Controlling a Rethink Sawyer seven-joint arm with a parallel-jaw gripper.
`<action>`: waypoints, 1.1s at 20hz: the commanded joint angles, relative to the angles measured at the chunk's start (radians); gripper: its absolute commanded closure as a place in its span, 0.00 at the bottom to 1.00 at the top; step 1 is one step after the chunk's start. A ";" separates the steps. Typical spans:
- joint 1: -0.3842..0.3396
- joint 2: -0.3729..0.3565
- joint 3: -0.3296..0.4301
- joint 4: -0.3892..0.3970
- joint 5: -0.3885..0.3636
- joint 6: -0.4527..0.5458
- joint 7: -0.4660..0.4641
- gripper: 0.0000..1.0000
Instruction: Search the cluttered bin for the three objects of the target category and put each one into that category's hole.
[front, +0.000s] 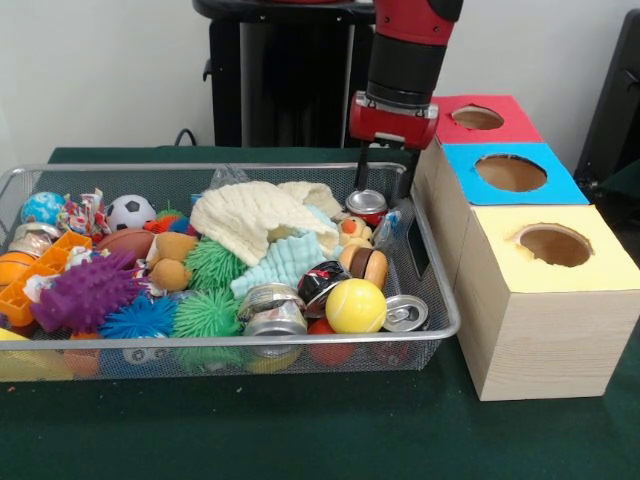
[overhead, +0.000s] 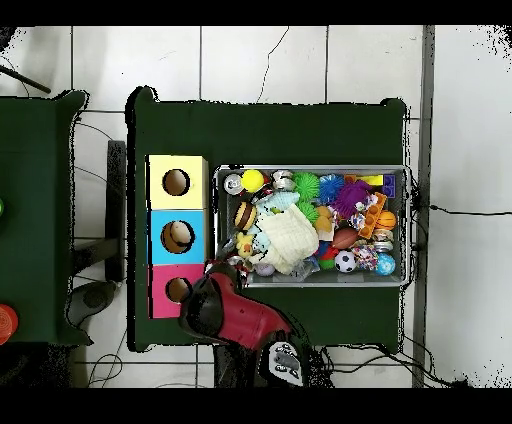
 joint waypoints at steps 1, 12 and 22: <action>0.000 -0.023 0.041 -0.093 0.057 0.111 0.201 0.00; -0.060 -0.008 0.091 -0.118 -0.008 0.028 0.179 0.00; -0.045 0.033 0.055 -0.183 -0.025 0.011 0.132 0.00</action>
